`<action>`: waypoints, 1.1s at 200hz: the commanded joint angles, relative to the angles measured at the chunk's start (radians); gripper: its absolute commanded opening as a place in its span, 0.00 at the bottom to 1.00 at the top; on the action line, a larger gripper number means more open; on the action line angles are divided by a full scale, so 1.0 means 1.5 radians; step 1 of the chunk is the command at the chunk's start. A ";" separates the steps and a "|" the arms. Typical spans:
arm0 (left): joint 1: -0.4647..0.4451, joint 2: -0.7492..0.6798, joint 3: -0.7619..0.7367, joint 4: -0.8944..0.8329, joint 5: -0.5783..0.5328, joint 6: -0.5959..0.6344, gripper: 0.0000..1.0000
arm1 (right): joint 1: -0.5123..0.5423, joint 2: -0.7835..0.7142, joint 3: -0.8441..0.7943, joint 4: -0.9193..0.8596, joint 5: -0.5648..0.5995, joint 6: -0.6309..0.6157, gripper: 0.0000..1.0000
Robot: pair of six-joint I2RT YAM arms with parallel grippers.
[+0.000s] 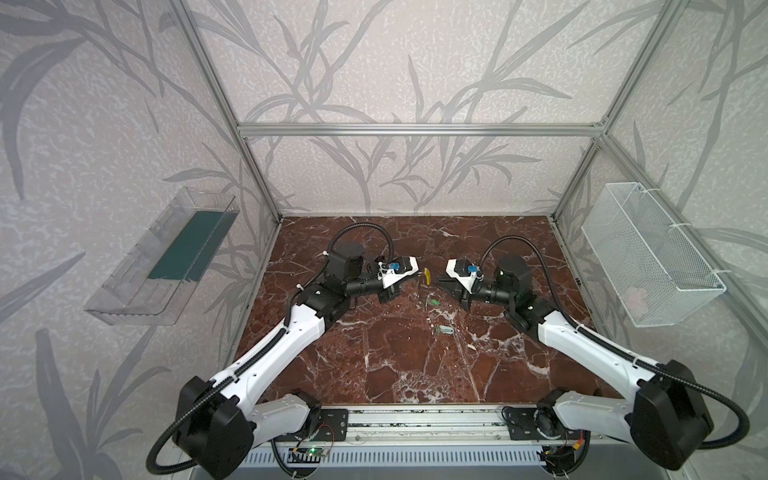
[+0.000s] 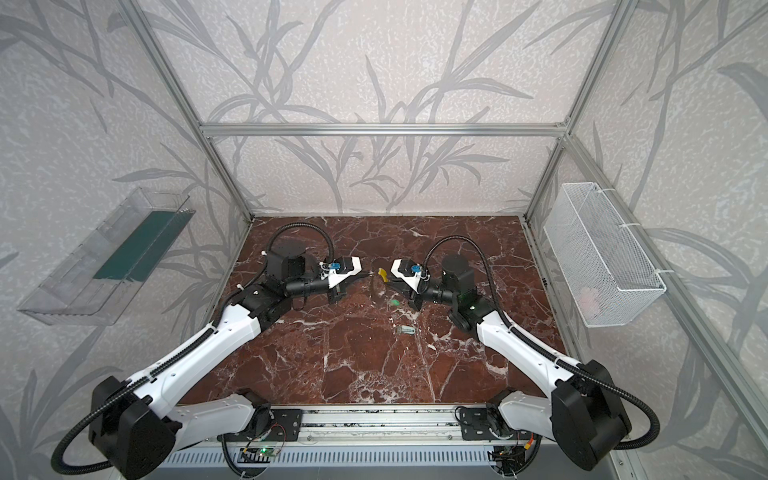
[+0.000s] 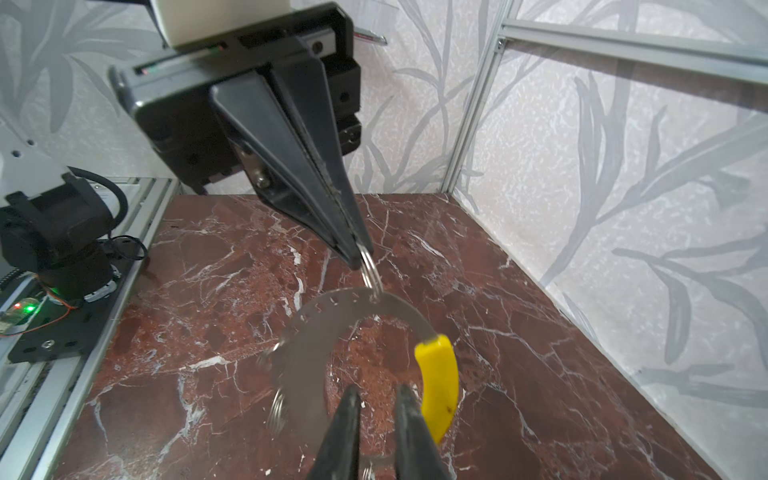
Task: Put the keys on the keyring
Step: 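Grasp the keyring with left gripper and lift it while right gripper approaches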
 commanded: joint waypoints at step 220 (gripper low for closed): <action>-0.088 -0.092 -0.038 0.015 -0.044 0.170 0.00 | 0.125 -0.128 0.024 -0.072 0.189 -0.123 0.19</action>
